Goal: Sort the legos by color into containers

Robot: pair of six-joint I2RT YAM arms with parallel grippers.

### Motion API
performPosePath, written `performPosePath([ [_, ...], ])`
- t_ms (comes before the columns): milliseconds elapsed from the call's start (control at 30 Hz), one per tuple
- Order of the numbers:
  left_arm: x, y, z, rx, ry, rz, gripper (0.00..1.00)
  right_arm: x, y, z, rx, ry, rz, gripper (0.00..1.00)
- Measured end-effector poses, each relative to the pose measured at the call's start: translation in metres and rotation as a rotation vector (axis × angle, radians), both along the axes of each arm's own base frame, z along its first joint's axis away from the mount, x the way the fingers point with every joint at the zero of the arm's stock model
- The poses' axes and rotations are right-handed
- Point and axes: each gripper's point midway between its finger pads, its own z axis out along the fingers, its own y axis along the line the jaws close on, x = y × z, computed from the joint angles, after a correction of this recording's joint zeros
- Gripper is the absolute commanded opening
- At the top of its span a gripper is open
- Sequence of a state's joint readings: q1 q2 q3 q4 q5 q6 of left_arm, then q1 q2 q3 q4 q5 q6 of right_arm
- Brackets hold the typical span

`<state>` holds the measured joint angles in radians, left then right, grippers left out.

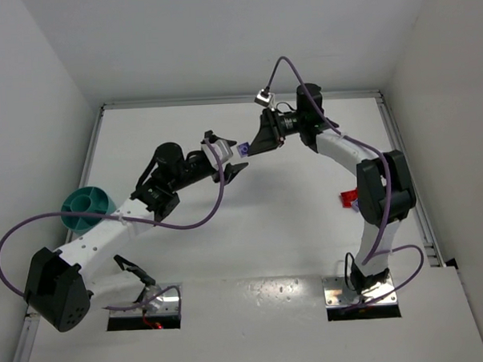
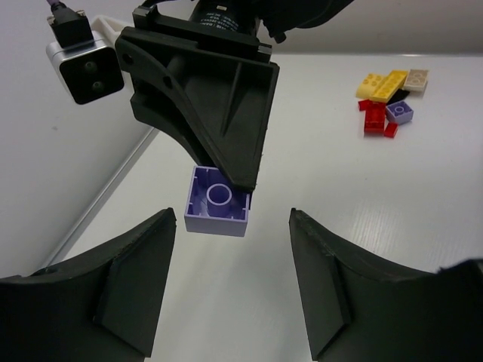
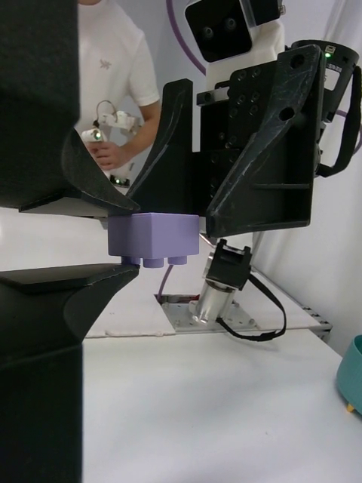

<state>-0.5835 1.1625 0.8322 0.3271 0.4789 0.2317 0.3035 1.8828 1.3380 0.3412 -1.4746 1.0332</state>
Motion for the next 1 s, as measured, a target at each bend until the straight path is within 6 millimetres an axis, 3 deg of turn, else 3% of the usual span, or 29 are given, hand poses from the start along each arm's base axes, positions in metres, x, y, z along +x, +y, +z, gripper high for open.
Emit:
performPosePath([
  [200,0.004,0.003,-0.001,0.013,-0.015,0.025,0.65,-0.006,0.007,0.001,0.002,-0.004,0.021,0.07],
  [267,0.005,0.004,-0.001,0.016,-0.018,0.032,0.6,-0.006,0.007,0.002,0.003,-0.007,0.022,0.07],
  [400,0.007,0.005,-0.002,0.024,-0.025,0.04,0.42,-0.007,0.008,0.002,0.002,-0.002,0.026,0.07],
  [533,0.006,0.005,-0.005,0.039,-0.021,0.04,0.39,-0.007,0.009,0.001,0.0,0.002,0.021,0.07],
  [633,0.006,0.005,-0.005,0.04,-0.021,0.04,0.36,-0.007,0.009,0.001,-0.001,0.005,0.021,0.28],
  [667,0.006,0.005,-0.005,0.04,-0.022,0.04,0.34,-0.007,0.009,0.001,-0.002,0.009,0.021,0.46],
  [733,0.006,0.006,-0.007,0.046,-0.017,0.042,0.29,-0.008,0.009,0.002,-0.004,0.019,0.024,0.58],
  [900,0.005,0.009,-0.019,0.087,0.034,0.048,0.22,-0.006,0.007,0.004,0.001,0.009,0.021,0.62],
  [1000,0.002,0.014,-0.018,0.103,0.055,0.063,0.22,-0.001,0.003,0.007,0.007,-0.006,0.01,0.77],
])
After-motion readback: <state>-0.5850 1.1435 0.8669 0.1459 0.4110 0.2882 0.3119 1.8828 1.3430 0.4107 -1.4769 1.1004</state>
